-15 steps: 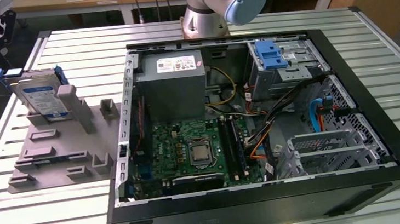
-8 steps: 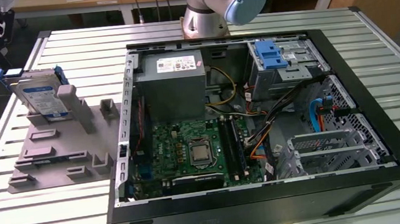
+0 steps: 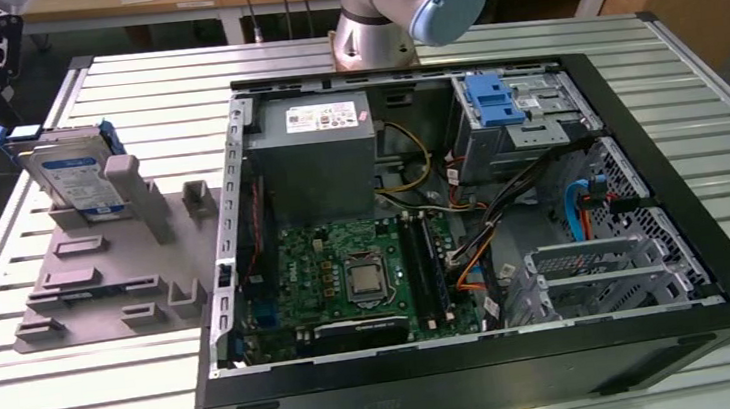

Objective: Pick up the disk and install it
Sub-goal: 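Pick up the disk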

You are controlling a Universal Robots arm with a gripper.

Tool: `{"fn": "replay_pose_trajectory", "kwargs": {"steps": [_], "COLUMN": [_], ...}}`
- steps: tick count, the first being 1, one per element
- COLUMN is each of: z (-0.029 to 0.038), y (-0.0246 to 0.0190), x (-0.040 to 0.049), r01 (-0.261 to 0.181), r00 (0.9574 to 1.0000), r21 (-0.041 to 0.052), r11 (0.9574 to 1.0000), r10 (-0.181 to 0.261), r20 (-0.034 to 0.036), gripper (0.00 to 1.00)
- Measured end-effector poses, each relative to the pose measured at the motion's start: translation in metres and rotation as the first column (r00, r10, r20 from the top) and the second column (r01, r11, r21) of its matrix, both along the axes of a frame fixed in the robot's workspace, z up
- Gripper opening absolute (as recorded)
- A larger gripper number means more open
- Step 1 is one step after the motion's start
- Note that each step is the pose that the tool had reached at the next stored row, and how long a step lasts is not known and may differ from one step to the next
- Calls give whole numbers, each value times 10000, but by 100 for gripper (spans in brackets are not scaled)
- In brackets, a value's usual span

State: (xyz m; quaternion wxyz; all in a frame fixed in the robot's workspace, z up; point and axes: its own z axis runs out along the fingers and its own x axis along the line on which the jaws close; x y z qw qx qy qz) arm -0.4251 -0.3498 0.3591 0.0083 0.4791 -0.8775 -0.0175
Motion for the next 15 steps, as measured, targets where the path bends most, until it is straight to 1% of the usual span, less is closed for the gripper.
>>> {"fn": "replay_pose_trajectory", "kwargs": {"steps": [2,4,8,11,15], "z": [0,-1,-1,-2,-3], "y": [0,0,0,0,0], "x": [0,0,0,0,0], "r01": [-338,-651,-1217,-1641,-2166], "r00": [9994,9979,9926,9864,9762], "r21": [1,1,-2,-4,-13], "r11": [9994,9979,9926,9865,9763], "r10": [338,651,1217,1641,2166], "r20": [2,4,19,39,83], "gripper": [11,11,11,11,11]}}
